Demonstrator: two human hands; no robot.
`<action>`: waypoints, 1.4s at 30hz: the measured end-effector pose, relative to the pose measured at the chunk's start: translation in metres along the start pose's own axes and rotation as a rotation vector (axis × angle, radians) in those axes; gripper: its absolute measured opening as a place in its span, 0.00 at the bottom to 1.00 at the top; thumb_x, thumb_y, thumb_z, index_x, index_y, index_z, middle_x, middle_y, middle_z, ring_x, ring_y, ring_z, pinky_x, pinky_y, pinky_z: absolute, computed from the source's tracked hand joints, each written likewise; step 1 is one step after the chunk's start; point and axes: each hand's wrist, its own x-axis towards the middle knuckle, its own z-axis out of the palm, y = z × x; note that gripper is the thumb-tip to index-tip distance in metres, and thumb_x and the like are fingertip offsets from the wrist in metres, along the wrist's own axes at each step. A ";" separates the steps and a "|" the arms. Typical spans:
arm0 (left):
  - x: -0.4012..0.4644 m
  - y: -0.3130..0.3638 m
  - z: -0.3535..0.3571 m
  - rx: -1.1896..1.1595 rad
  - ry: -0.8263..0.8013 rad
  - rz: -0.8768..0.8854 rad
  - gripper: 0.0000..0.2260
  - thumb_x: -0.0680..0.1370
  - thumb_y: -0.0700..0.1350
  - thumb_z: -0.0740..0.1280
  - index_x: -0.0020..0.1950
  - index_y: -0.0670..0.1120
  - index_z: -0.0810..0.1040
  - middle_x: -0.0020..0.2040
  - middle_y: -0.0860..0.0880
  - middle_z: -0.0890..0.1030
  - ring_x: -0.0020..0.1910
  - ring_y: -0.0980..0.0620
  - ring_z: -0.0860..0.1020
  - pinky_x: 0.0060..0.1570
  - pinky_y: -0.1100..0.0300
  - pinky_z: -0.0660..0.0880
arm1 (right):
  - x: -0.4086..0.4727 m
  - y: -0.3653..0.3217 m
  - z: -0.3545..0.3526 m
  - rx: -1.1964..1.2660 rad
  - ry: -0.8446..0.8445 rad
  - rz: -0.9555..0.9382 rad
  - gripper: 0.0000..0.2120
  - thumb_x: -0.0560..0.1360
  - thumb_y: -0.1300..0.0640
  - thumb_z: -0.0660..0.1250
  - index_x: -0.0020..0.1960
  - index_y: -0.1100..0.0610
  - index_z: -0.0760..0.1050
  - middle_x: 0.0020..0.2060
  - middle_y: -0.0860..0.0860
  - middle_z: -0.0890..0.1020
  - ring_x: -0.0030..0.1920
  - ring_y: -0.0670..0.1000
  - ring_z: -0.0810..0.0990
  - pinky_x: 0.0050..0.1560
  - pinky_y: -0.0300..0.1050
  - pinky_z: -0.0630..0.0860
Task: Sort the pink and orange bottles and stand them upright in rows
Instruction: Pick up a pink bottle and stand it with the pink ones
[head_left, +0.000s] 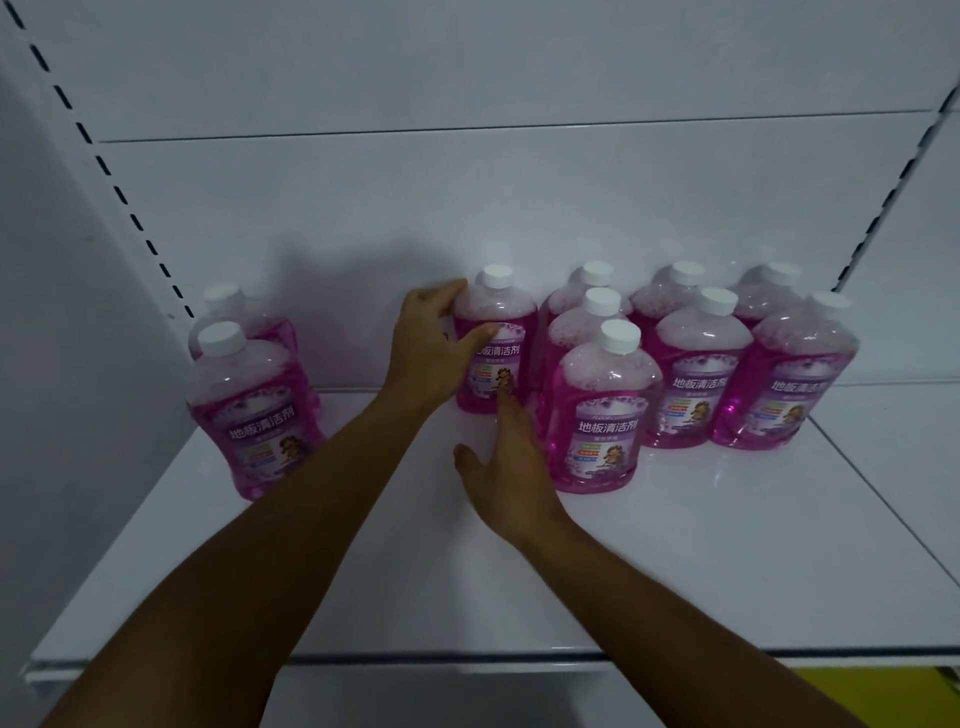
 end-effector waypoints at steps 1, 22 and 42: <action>-0.004 0.000 -0.001 0.026 0.016 0.021 0.29 0.72 0.52 0.75 0.70 0.45 0.72 0.64 0.43 0.72 0.63 0.47 0.73 0.64 0.49 0.73 | -0.004 0.000 -0.003 0.012 -0.018 0.000 0.36 0.77 0.57 0.68 0.78 0.55 0.53 0.74 0.49 0.63 0.74 0.49 0.61 0.72 0.38 0.56; -0.080 0.068 0.029 -0.095 -0.216 0.114 0.26 0.70 0.51 0.76 0.65 0.47 0.75 0.54 0.53 0.79 0.44 0.62 0.78 0.40 0.76 0.74 | -0.070 0.033 -0.110 0.047 0.329 0.116 0.10 0.72 0.57 0.73 0.42 0.57 0.71 0.36 0.50 0.77 0.36 0.46 0.75 0.34 0.29 0.68; -0.062 0.010 -0.053 -0.206 -0.201 -0.038 0.22 0.76 0.43 0.70 0.70 0.46 0.73 0.63 0.45 0.77 0.59 0.48 0.78 0.48 0.46 0.82 | -0.038 0.004 -0.030 0.093 0.057 -0.017 0.17 0.75 0.60 0.69 0.63 0.55 0.73 0.56 0.51 0.79 0.56 0.51 0.78 0.61 0.52 0.76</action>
